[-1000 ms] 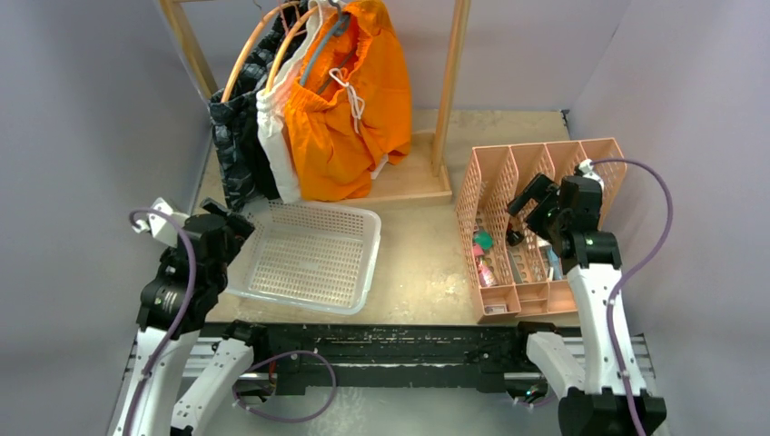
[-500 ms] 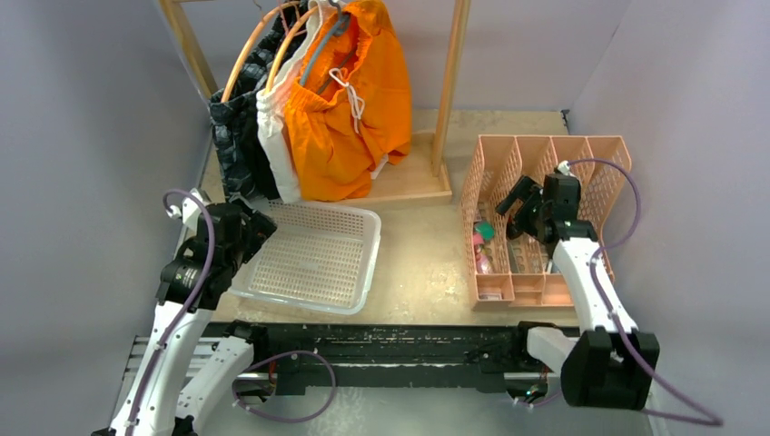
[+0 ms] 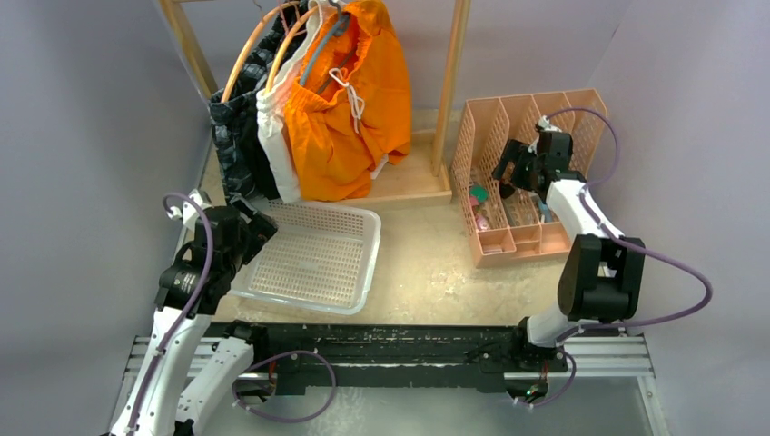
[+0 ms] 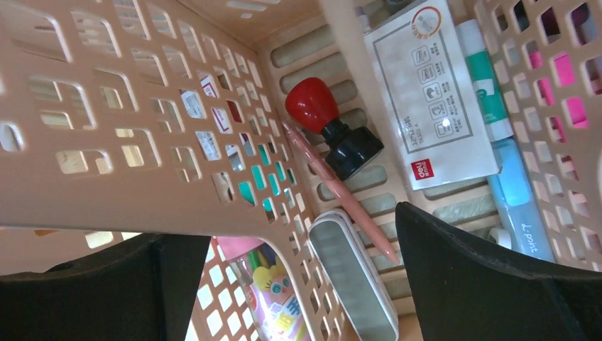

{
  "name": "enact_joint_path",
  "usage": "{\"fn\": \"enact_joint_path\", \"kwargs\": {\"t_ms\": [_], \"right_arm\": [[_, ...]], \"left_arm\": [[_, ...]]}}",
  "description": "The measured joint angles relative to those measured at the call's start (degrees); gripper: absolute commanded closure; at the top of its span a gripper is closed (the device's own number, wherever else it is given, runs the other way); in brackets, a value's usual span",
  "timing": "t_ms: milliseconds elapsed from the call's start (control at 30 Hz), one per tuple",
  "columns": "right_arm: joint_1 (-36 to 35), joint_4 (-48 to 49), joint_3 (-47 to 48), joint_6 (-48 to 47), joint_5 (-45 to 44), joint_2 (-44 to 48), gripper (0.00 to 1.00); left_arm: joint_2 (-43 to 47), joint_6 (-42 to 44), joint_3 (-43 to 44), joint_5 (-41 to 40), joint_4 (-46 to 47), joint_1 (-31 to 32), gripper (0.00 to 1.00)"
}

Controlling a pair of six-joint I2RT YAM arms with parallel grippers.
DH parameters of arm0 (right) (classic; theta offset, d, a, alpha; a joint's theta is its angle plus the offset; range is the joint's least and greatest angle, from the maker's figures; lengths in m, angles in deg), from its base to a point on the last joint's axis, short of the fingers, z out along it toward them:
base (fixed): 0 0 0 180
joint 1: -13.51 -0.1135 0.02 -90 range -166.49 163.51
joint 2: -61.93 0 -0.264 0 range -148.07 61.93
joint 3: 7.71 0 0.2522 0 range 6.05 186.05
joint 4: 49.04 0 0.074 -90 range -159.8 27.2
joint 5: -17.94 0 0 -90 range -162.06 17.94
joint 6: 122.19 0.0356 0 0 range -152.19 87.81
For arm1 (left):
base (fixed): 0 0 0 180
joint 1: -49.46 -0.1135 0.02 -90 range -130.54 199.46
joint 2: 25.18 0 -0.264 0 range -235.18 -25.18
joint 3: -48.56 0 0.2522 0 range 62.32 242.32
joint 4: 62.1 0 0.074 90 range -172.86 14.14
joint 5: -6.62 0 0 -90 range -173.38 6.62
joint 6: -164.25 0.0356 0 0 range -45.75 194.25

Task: Remove the shorts from the hanger
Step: Move the distractor to the corner of the board.

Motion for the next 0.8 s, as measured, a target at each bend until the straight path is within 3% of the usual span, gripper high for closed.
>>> {"fn": "enact_joint_path", "kwargs": {"t_ms": [267, 567, 800], "right_arm": [[-0.3, -1.1, 7.6, -4.3, 0.5, -3.0, 0.01], [-0.3, -4.7, -3.3, 1.4, 1.8, 20.3, 0.01], [-0.3, -18.3, -12.9, 15.5, -0.2, 30.9, 0.01]], "left_arm": [[-0.3, 0.7, 0.0, 1.3, 0.1, 0.0, 0.05], [1.2, 1.1, 0.0, 2.1, -0.7, -0.1, 0.05], [1.9, 1.0, 0.0, 3.2, -0.8, -0.1, 0.05]]}}
